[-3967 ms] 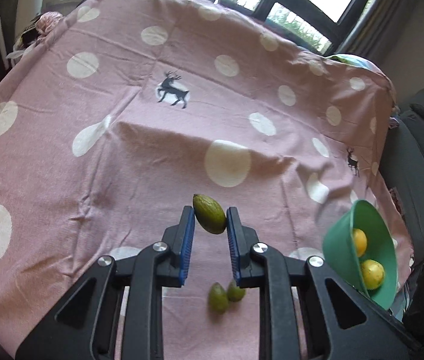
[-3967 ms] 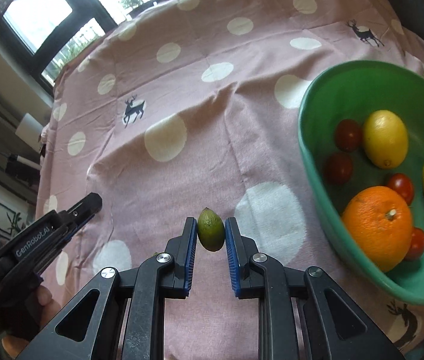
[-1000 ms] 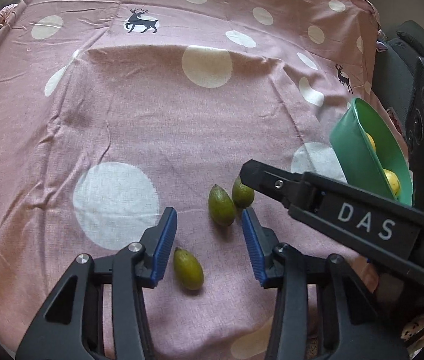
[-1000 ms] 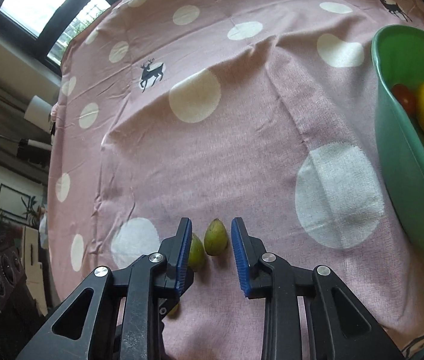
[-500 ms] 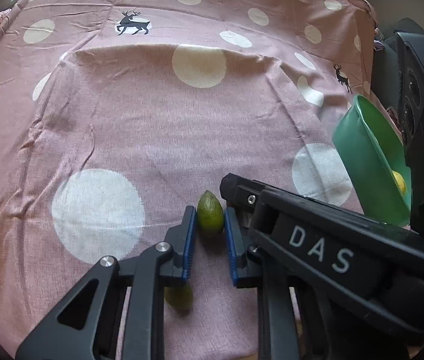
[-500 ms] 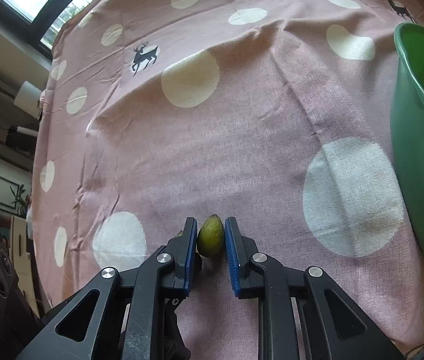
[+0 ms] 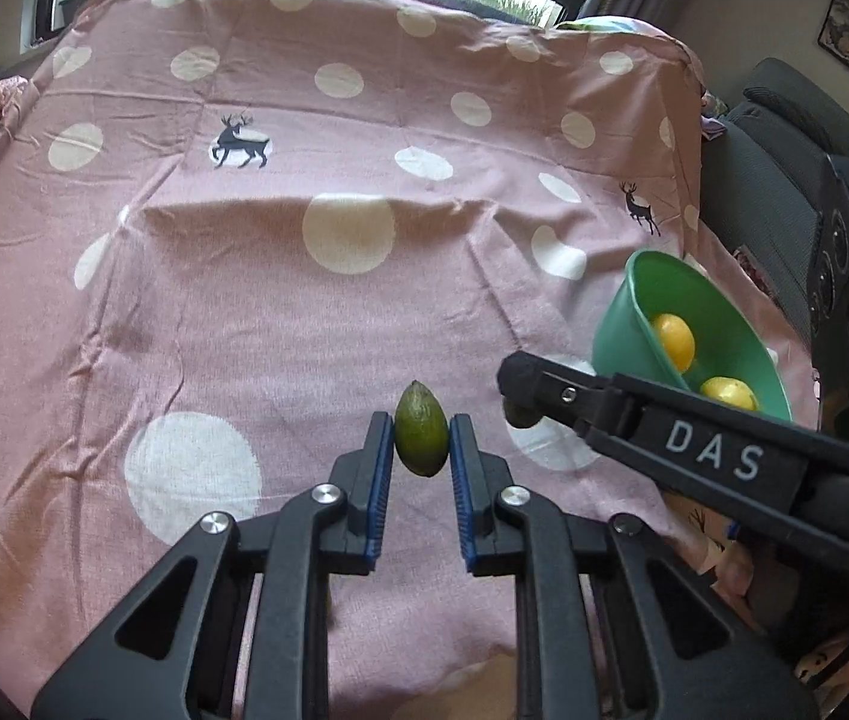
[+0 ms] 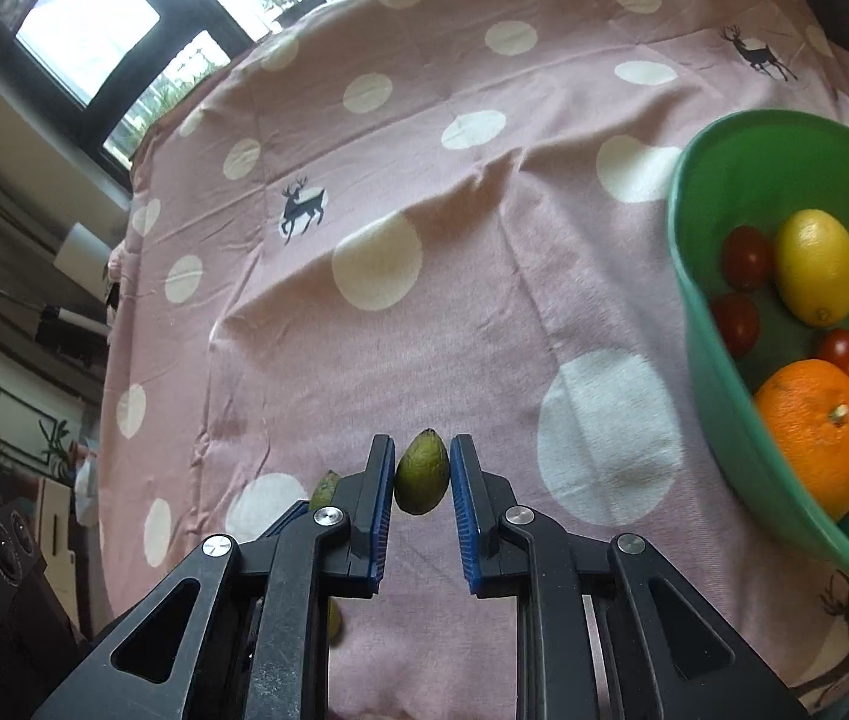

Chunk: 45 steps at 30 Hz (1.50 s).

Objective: Organize fruits
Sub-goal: 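Lift the olive with the right gripper and carry it over the bowl, then lower the olive into the bowl and open the right gripper, then move the right gripper to the last green olive on the cloth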

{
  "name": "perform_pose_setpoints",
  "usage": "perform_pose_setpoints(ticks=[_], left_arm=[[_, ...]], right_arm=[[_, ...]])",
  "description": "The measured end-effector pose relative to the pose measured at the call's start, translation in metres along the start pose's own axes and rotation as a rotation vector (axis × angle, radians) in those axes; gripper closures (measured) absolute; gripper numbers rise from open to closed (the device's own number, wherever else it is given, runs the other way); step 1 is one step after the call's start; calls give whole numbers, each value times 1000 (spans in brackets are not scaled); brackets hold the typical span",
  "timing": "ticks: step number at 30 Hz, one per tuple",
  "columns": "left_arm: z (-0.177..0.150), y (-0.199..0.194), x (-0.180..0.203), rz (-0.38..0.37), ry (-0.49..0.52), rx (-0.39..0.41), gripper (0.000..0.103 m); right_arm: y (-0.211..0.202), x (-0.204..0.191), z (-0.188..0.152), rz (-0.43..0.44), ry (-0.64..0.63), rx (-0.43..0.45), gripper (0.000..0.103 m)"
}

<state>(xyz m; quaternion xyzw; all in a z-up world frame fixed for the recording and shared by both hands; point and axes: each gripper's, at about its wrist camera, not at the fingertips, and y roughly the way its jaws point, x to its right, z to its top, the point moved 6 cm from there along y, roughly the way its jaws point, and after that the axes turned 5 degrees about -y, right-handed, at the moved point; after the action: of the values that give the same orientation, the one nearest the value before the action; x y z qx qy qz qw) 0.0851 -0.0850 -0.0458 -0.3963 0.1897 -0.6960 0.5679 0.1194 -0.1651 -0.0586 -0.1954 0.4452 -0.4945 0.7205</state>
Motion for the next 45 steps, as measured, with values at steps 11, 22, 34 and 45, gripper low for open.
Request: perform_pose_setpoints(ticks=[11, 22, 34, 45], left_arm=[[16, -43, 65, -172, 79, 153, 84], [9, -21, 126, -286, 164, 82, 84], [-6, 17, 158, -302, 229, -11, 84], [-2, 10, 138, -273, 177, -5, 40]], right_arm=[[-84, 52, 21, -103, 108, 252, 82], [-115, 107, 14, -151, 259, 316, 82], [-113, 144, 4, -194, 346, 271, 82], [-115, 139, 4, -191, 321, 277, 62]])
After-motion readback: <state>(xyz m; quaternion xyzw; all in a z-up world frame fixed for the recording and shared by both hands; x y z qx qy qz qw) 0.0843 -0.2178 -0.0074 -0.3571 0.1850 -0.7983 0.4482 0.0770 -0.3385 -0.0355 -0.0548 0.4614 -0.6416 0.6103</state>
